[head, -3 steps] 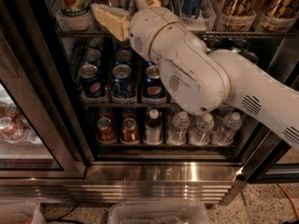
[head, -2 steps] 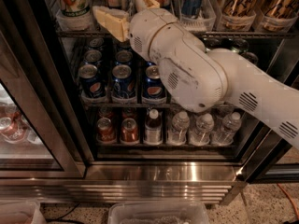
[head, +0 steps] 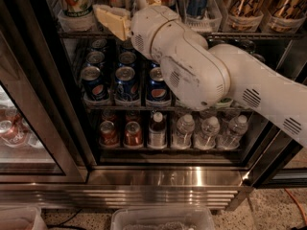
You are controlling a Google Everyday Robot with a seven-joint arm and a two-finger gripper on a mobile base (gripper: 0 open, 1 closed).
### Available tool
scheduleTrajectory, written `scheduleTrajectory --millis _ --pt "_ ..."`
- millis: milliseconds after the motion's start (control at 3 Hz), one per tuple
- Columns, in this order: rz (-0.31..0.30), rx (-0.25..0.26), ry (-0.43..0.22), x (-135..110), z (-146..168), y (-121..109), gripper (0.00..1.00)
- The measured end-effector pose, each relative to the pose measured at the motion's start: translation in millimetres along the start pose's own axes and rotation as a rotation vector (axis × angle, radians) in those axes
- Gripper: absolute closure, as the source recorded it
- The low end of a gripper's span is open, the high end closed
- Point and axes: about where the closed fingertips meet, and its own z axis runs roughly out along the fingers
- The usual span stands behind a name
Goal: Pick redbull can from top shelf of fridge
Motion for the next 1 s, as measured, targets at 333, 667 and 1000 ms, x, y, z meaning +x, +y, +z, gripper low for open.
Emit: scheduleTrajectory --millis 333,667,1000 --pt "0.016 -0.001 0.005 0.3 2.2 -0.4 0.30" --pt "0.021 0.000 0.013 -0.5 4.2 -2.4 0.31" --pt "0.021 0.000 0.013 -2.8 4.5 -2.6 0.31"
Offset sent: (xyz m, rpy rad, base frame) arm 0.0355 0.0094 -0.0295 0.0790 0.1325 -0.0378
